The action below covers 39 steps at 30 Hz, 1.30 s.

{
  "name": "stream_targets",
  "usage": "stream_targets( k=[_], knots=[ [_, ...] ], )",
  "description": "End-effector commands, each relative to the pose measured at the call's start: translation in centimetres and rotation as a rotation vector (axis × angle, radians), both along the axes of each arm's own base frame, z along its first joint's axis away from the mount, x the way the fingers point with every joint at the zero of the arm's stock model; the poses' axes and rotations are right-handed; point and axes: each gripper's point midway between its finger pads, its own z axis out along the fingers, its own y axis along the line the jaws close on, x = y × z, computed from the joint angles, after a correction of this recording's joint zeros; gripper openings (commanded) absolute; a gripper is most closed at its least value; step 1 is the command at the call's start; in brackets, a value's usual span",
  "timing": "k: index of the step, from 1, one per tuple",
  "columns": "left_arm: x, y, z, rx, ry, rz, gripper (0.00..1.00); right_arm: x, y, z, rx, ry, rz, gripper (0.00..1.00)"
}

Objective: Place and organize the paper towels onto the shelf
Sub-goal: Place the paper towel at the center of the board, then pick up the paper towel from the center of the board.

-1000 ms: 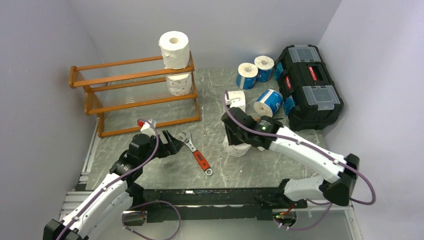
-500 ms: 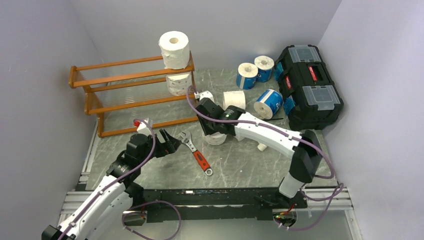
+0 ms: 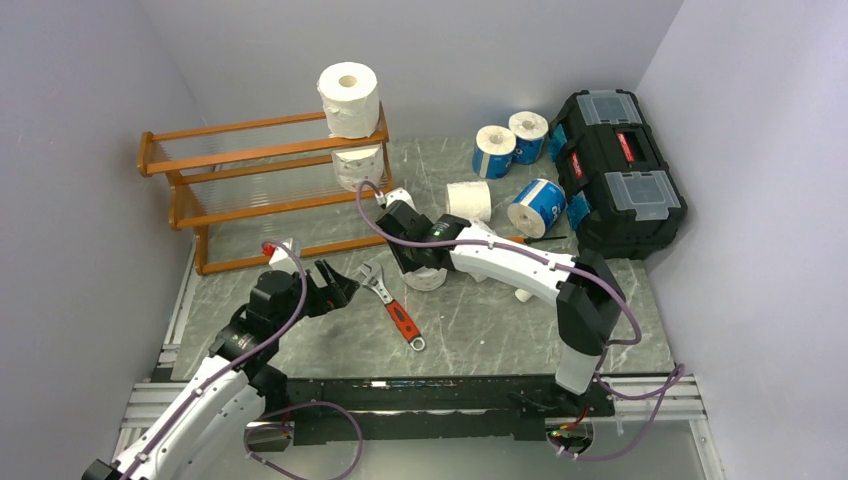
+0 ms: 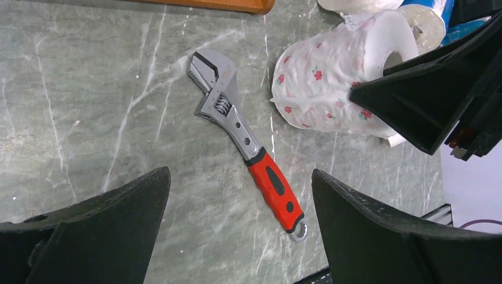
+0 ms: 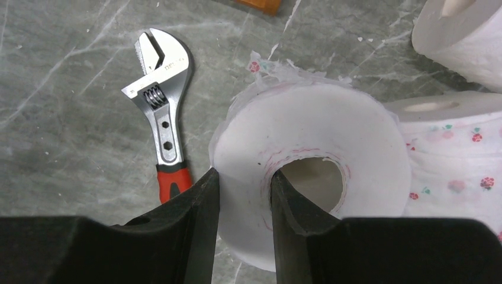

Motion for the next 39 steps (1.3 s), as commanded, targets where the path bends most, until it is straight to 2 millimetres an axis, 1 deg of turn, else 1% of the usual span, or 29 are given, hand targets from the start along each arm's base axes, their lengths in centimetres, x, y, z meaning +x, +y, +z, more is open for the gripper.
stream_targets(
  k=[1, 2, 4, 10, 14, 18, 22, 24, 25, 28, 30, 31, 33, 35, 39],
  knots=[
    [0.3, 0.1, 0.5, 0.000, -0.016, 0.014, 0.95, 0.7, 1.0, 0.2, 0.034, -0.030, 0.023, 0.32],
    [0.3, 0.1, 0.5, -0.001, -0.015, 0.014, 0.95, 0.6, 1.0, 0.1, 0.035, -0.026, 0.024, 0.33],
    [0.3, 0.1, 0.5, -0.002, -0.016, 0.015, 0.95, 0.4, 1.0, 0.1, 0.038, -0.018, 0.027, 0.37],
    [0.4, 0.1, 0.8, 0.002, -0.012, 0.014, 0.96, 0.1, 1.0, 0.5, 0.056, -0.007, 0.030, 0.64],
    [0.5, 0.1, 0.9, 0.003, -0.003, 0.016, 0.96, 0.1, 1.0, 1.4, 0.080, -0.022, 0.031, 0.72],
    [0.4, 0.1, 1.0, 0.006, 0.012, 0.018, 0.97, 0.1, 1.0, 3.5, 0.124, -0.050, 0.028, 0.79],
    [0.7, 1.0, 1.5, 0.029, 0.021, 0.072, 0.98, 0.0, 0.6, 7.2, 0.196, -0.112, 0.025, 0.84],
    [0.8, 1.8, 1.7, 0.046, 0.051, 0.125, 0.99, 0.0, -0.2, 9.1, 0.238, -0.159, 0.005, 0.86],
    [1.0, 2.4, 2.1, 0.054, 0.059, 0.171, 0.99, -0.2, -0.8, 10.4, 0.265, -0.190, -0.013, 0.87],
    [1.2, 4.4, 2.2, 0.065, 0.120, 0.317, 0.99, -0.2, -2.9, 12.8, 0.324, -0.274, -0.087, 0.90],
    [1.1, 5.3, 2.2, 0.075, 0.167, 0.392, 0.99, -0.3, -4.6, 13.6, 0.377, -0.323, -0.147, 0.95],
    [1.2, 5.4, 2.3, 0.086, 0.176, 0.397, 0.99, -0.4, -5.3, 13.8, 0.414, -0.334, -0.195, 0.98],
    [1.5, 4.7, 2.8, 0.126, 0.164, 0.330, 0.99, -0.5, -6.8, 14.0, 0.468, -0.342, -0.264, 0.99],
    [1.9, 3.6, 3.4, 0.166, 0.133, 0.227, 0.99, -0.6, -8.3, 13.7, 0.494, -0.341, -0.321, 0.99],
    [2.4, 2.3, 3.4, 0.139, 0.148, 0.182, 0.99, -0.4, -11.3, 12.8, 0.549, -0.336, -0.410, 1.00]
  ],
)
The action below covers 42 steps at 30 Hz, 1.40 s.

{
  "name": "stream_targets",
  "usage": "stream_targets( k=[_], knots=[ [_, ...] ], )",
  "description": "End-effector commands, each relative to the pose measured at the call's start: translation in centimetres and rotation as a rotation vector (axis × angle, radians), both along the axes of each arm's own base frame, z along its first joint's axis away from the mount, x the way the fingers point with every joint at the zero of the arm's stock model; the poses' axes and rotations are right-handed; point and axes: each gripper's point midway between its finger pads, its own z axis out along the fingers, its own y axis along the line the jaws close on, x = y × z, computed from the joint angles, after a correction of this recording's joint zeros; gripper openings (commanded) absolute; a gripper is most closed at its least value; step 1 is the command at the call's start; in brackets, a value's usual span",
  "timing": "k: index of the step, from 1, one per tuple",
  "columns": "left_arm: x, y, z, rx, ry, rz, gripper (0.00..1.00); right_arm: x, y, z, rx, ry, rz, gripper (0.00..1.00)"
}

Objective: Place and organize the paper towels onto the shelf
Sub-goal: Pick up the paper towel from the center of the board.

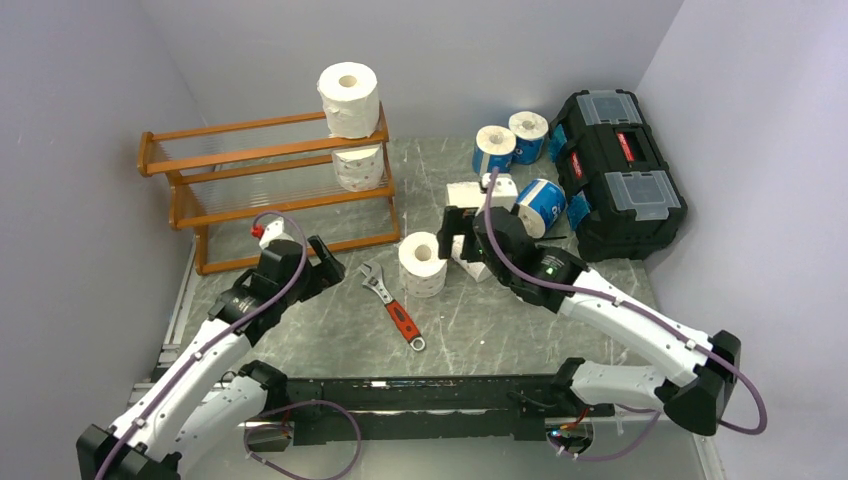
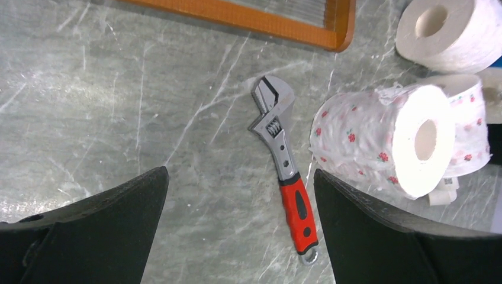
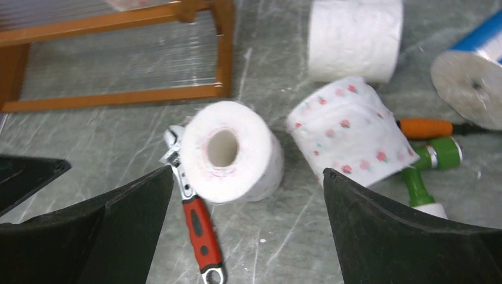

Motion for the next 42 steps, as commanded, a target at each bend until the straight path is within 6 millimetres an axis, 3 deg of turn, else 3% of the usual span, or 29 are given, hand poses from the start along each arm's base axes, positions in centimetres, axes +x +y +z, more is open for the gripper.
stream_targets(
  k=[1, 6, 11, 15, 24, 32, 42],
  knots=[
    [0.6, -1.6, 1.3, -0.031, -0.010, -0.067, 0.99, 1.1, -3.4, -0.2, 0.144, -0.010, -0.146, 1.00],
    [1.2, -4.1, 2.6, -0.066, 0.006, -0.185, 0.99, 1.4, -6.7, -1.9, 0.213, 0.014, -0.211, 1.00],
    [2.1, -5.6, 3.8, -0.095, 0.014, -0.212, 0.99, 0.9, -7.9, -2.4, 0.199, 0.002, -0.233, 0.99],
    [2.4, -8.1, 4.6, -0.069, 0.044, -0.249, 0.99, 0.7, -8.7, -3.0, 0.180, 0.004, -0.260, 0.99],
    [3.4, -14.1, 2.9, 0.041, 0.176, -0.315, 0.91, 0.1, -9.8, -3.9, 0.147, 0.013, -0.280, 0.99],
    [4.6, -15.7, 1.0, 0.032, 0.244, -0.236, 0.84, -0.6, -10.4, -4.3, 0.140, 0.012, -0.279, 0.98],
    [5.5, -17.0, 0.0, 0.073, 0.270, -0.228, 0.81, -0.8, -10.6, -4.4, 0.128, 0.012, -0.275, 0.98]
  ],
)
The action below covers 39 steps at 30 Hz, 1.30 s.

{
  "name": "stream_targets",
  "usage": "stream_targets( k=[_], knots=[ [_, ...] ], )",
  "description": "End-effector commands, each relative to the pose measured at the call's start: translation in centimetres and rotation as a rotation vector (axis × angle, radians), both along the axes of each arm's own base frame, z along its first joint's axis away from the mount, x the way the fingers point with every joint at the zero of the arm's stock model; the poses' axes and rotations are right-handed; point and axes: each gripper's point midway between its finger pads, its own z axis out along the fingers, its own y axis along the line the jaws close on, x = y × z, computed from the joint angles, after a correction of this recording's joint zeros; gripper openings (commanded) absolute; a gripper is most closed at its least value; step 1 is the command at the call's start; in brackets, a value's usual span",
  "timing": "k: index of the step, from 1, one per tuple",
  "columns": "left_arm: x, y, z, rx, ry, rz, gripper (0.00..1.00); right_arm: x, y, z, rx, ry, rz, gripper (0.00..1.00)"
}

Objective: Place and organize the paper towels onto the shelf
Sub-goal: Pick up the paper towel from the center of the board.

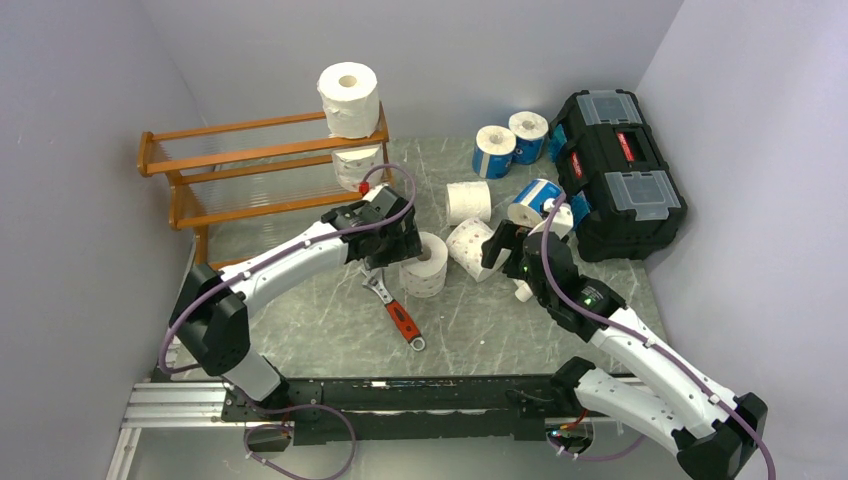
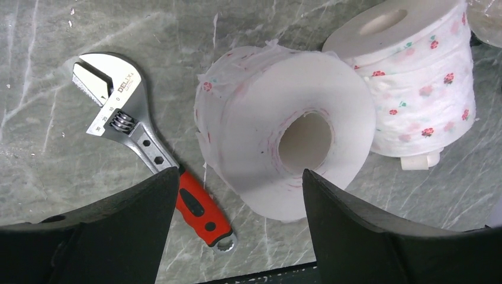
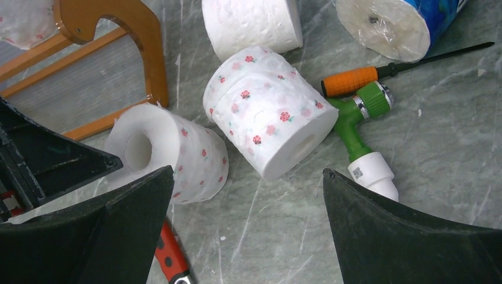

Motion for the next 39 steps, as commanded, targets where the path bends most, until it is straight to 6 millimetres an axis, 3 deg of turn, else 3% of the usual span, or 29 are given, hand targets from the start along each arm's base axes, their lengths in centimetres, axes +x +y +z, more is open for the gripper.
stream_targets(
  k=[1, 10, 23, 34, 39],
  knots=[
    [0.7, -0.4, 0.8, 0.006, -0.023, 0.028, 0.81, 0.1, -0.5, 0.6, -0.003, -0.028, -0.017, 0.98],
    [1.4, -0.3, 0.2, 0.037, -0.014, 0.064, 0.73, 0.0, -0.5, 0.5, -0.003, -0.025, -0.013, 0.98],
    [1.7, -0.8, -0.2, 0.055, 0.004, 0.058, 0.73, -0.2, -0.6, 0.2, 0.000, -0.015, -0.012, 0.98],
    [1.5, -1.0, -0.5, 0.061, 0.007, 0.057, 0.50, -0.2, -0.2, -0.4, 0.000, 0.003, 0.000, 0.97],
    [1.5, -1.1, -0.8, 0.070, 0.015, 0.054, 0.46, -0.3, -0.4, -0.3, -0.001, 0.001, -0.004, 0.97]
  ],
)
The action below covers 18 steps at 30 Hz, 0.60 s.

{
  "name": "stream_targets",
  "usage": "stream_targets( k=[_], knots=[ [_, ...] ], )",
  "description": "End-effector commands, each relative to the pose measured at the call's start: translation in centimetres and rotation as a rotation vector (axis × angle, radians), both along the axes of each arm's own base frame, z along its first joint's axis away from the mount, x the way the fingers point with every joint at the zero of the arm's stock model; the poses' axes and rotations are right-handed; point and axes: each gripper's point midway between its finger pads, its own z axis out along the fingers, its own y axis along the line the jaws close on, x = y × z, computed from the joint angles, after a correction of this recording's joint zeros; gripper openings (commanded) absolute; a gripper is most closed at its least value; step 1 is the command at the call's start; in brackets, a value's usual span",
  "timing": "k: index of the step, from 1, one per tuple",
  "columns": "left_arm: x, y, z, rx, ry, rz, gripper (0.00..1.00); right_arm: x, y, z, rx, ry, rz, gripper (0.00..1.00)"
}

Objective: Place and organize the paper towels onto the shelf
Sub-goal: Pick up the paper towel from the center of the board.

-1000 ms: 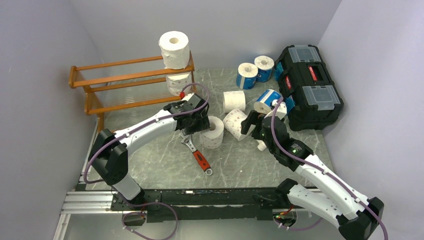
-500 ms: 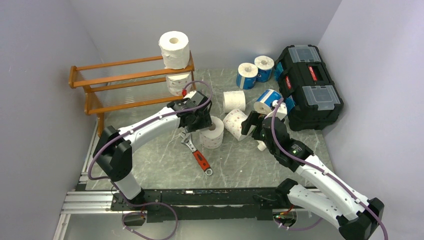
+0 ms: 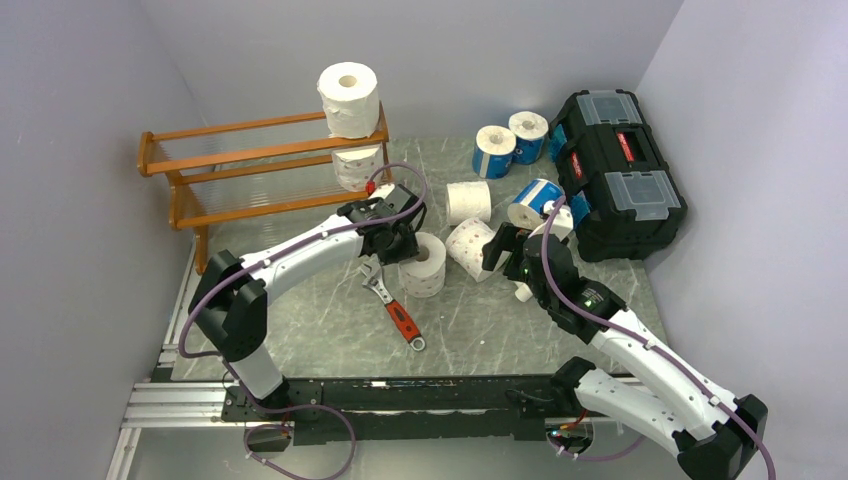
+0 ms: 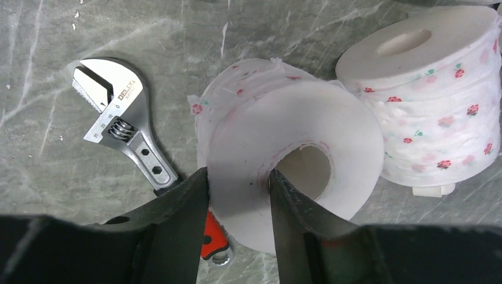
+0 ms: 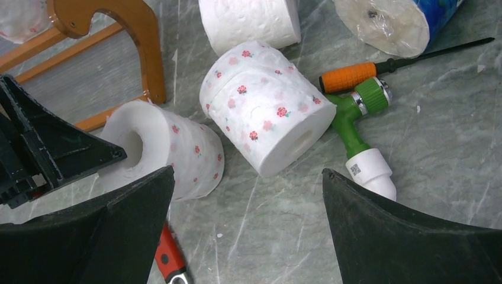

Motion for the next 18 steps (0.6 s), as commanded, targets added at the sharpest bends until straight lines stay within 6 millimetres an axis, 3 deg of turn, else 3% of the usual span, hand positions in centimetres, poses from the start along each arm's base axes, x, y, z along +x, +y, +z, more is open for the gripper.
stream_targets(
  k=[1, 9, 18],
  knots=[
    [0.4, -0.4, 0.8, 0.003, -0.012, 0.005, 0.44, -0.1, -0.2, 0.2, 0.003, -0.004, -0.008, 0.97],
    [-0.2, 0.2, 3.2, -0.021, -0.038, 0.015, 0.12, 0.0, -0.3, 0.5, 0.002, -0.007, -0.009, 0.97],
    [-2.5, 4.2, 9.3, -0.037, -0.118, 0.075, 0.08, 0.1, 0.0, 0.9, 0.011, -0.014, -0.002, 0.97]
  ],
)
